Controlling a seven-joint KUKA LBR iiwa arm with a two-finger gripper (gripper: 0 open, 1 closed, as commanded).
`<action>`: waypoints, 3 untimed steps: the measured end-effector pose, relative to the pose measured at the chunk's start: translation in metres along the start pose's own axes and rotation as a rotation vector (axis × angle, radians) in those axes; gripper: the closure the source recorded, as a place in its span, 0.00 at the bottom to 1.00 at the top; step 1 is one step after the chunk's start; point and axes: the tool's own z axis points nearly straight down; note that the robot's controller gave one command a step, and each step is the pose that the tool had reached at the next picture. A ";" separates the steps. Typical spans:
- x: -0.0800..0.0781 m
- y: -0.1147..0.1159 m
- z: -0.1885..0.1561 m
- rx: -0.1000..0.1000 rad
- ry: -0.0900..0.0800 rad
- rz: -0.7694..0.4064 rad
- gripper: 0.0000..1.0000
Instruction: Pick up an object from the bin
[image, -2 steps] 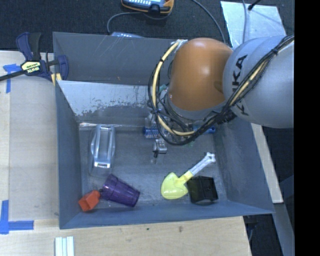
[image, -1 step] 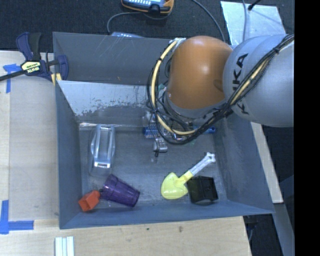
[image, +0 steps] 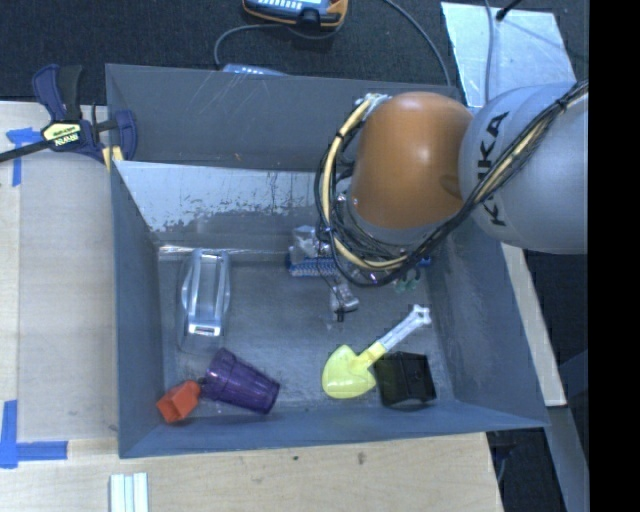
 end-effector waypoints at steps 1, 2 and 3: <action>-0.022 -0.031 0.053 0.005 0.000 -0.038 0.00; -0.013 -0.069 0.041 -0.001 -0.001 -0.140 0.00; 0.005 -0.090 0.042 0.006 -0.002 -0.077 0.00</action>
Offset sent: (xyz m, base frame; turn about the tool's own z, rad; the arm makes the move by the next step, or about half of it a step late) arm 0.0364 -0.0899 -0.0303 -0.1780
